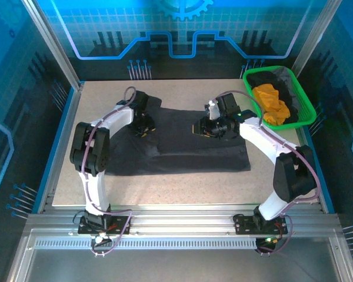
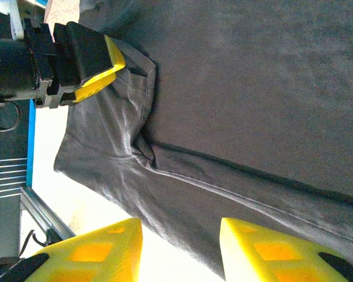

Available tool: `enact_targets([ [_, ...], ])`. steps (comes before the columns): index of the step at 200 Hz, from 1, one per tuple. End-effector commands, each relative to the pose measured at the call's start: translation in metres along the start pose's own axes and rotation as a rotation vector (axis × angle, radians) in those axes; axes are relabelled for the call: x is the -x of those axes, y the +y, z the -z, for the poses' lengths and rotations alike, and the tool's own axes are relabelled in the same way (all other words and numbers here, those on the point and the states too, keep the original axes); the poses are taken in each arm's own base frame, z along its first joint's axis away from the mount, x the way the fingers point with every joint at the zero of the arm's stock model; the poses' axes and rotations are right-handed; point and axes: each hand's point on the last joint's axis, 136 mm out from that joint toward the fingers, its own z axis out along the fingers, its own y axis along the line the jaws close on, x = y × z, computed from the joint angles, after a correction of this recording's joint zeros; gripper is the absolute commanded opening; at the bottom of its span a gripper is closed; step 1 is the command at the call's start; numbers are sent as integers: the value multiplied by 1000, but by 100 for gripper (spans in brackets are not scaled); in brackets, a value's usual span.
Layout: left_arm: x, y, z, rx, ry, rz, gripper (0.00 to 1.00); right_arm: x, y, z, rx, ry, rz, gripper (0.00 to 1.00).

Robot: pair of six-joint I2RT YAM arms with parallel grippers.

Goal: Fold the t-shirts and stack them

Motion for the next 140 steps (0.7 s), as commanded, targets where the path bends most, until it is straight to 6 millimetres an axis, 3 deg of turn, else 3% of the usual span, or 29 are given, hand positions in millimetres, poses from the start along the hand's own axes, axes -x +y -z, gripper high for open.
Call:
enact_targets([
  [1, -6, 9, -3, 67, 29, -192, 42, -7, -2, -1, -4, 29, -4, 41],
  [31, -13, -3, -10, -9, 41, -222, 40, -11, -2, -2, 0, 36, -12, 41],
  [91, -21, -3, -30, 5, 83, -239, 32, -10, -1, -1, 7, 37, -22, 42],
  [140, -25, -4, -33, 15, 89, -257, 20, -12, -2, -2, 9, 39, -32, 42],
])
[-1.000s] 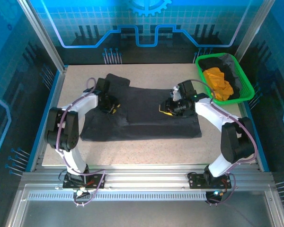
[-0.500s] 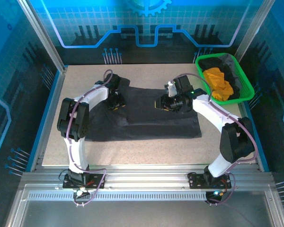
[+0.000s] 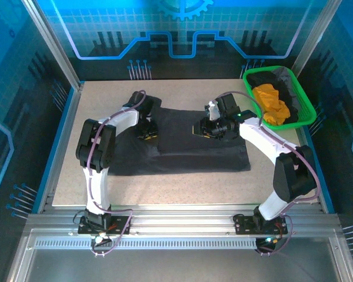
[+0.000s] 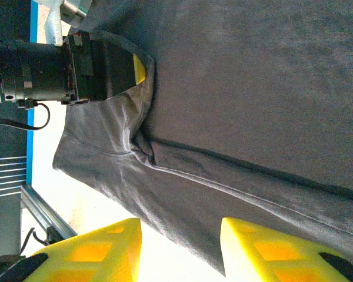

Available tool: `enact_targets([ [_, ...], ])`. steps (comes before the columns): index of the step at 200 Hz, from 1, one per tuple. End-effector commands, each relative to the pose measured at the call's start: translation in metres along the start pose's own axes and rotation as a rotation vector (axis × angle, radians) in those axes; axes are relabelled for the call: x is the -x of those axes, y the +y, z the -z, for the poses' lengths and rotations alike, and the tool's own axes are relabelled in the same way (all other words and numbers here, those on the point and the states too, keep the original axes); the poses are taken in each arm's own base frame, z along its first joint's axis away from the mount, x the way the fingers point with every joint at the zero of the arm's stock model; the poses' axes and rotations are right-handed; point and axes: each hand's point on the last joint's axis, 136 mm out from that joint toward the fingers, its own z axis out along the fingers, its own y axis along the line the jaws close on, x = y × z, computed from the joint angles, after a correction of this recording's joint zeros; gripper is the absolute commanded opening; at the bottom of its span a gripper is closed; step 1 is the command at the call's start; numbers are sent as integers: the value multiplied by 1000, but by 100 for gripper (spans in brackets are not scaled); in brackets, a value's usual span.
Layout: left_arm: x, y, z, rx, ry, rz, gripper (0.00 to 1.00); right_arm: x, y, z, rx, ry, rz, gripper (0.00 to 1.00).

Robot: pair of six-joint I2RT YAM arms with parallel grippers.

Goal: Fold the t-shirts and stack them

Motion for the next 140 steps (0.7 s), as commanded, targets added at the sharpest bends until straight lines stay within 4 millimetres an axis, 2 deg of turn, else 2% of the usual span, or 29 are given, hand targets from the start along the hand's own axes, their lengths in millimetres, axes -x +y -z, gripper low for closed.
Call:
enact_targets([
  [1, -8, -4, -4, 3, 26, -33, 19, -9, -1, -1, 11, 31, -22, 42],
  [43, -5, -10, 6, 1, -11, -51, 0, -9, -2, -2, 12, 31, -26, 42],
  [109, 10, -29, 42, -33, -127, -63, 0, -11, -4, -3, 12, 35, -33, 42],
  [140, 15, -34, 45, -44, -134, -51, 0, -12, -4, -4, 15, 36, -37, 42],
])
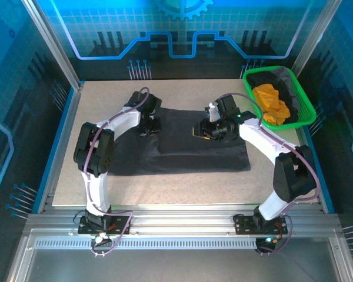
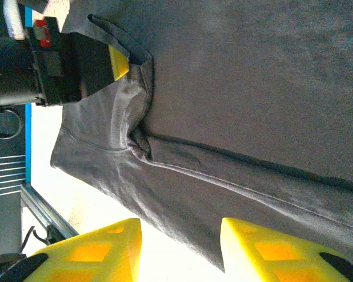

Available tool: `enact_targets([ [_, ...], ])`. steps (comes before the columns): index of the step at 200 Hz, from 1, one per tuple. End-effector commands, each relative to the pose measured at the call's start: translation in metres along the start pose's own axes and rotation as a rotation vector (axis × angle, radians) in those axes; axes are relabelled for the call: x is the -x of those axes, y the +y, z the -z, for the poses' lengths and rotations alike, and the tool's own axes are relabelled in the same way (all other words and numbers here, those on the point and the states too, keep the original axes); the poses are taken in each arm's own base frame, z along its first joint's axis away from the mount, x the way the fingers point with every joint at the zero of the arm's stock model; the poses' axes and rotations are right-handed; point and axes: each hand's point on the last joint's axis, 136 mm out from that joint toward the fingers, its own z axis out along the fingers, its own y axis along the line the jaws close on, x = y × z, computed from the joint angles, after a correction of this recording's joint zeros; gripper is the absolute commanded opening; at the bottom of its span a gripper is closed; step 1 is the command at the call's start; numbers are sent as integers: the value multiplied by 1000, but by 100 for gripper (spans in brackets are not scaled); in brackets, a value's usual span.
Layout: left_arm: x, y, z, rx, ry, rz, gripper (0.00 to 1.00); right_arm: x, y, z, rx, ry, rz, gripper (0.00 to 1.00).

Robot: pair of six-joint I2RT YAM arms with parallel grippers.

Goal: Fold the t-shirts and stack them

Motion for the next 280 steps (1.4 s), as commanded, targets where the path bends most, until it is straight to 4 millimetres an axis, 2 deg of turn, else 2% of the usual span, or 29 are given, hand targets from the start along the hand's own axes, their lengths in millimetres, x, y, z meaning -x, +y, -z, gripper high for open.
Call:
enact_targets([
  [1, 14, -10, 15, -21, -54, 5, 0, -7, -1, -1, 18, 22, -22, 42],
  [20, 11, -9, 8, -9, -23, 4, 1, -8, -1, -2, 21, 26, -26, 42],
  [30, 10, -8, 6, -2, -11, 4, 10, -8, 0, -2, 24, 27, -27, 42],
  [43, 9, -5, 5, 14, -3, 4, 34, -8, 0, -1, 25, 26, -28, 42],
  [52, 10, -4, 8, 24, -13, 8, 46, -9, -2, -2, 20, 27, -31, 43],
  [60, 12, -3, 14, 32, -28, 13, 52, -9, -3, -1, 19, 28, -34, 42],
  [73, 16, 1, 30, 47, -71, 35, 56, -11, -8, 0, 2, 23, -46, 42],
  [89, 16, 10, 57, 67, -132, 80, 56, -16, -22, 4, -36, 10, -77, 42],
  [110, -7, 41, 72, 95, -118, 220, 46, -30, -63, 9, -148, 12, -172, 38],
  [125, -34, 68, 66, 104, -43, 352, 37, -44, -98, 16, -259, 36, -255, 34],
  [137, -53, 89, 56, 108, 12, 439, 33, -54, -117, 19, -318, 58, -300, 29],
  [161, -74, 118, 32, 110, 105, 594, 30, -69, -138, 17, -399, 124, -327, 27],
  [192, -95, 142, 11, 177, 167, 705, 28, -99, -166, -4, -501, 287, -410, 28],
  [209, -110, 155, 9, 219, 182, 756, 28, -110, -165, -11, -550, 360, -396, 29],
  [236, -132, 177, 13, 264, 193, 816, 28, -122, -142, -22, -519, 440, -388, 31],
  [263, -140, 199, 21, 270, 191, 876, 29, -139, -117, -31, -484, 510, -362, 33],
  [280, -141, 210, 26, 274, 189, 901, 29, -143, -104, -36, -450, 537, -348, 34],
])
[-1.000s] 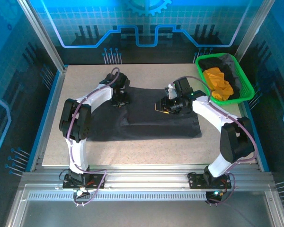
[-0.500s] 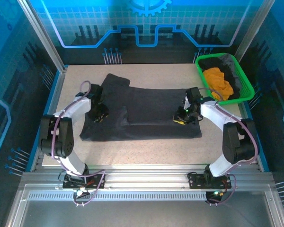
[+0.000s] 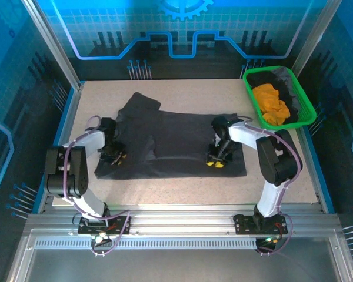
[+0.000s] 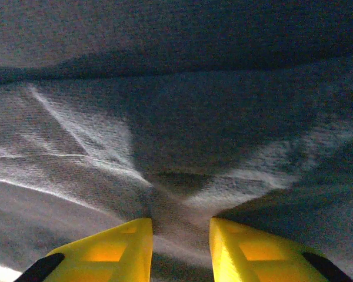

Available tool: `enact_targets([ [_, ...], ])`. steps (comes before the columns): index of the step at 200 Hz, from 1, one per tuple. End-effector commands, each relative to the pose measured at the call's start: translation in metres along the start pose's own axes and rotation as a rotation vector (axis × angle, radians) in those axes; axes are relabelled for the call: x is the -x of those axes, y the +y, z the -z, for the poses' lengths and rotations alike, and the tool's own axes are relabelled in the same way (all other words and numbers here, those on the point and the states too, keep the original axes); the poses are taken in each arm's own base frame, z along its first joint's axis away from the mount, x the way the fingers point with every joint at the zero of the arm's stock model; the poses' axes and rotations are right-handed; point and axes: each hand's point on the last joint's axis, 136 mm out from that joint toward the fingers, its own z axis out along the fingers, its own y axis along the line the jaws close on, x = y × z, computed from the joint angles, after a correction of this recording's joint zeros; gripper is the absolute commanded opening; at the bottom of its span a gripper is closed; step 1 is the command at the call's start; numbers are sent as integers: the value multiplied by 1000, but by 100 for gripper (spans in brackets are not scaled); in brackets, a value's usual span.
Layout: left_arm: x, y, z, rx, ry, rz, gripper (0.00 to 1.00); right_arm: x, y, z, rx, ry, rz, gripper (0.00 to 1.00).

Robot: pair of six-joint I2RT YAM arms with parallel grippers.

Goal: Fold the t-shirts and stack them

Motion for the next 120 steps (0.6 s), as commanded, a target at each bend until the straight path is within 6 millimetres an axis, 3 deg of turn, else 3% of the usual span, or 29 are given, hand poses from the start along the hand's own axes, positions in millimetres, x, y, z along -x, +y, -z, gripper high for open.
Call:
enact_targets([
  [1, -3, 50, -8, 140, 47, 73, 29, -28, 10, -9, 0, 130, -7, 34],
  [29, 11, 53, 1, 130, 8, 102, 28, -23, 29, 2, 66, 146, 0, 37],
  [49, 29, 32, 22, 91, -62, 85, 36, -13, 41, 23, 102, 100, -9, 38],
  [75, 60, -37, 71, -4, -228, 6, 45, 21, 57, 70, 161, -100, 8, 44],
  [91, 76, -87, 81, -69, -262, -38, 47, 48, 63, 94, 189, -228, 35, 47],
  [120, 117, -176, 74, -174, -267, -103, 48, 95, 72, 120, 271, -356, 74, 49],
])
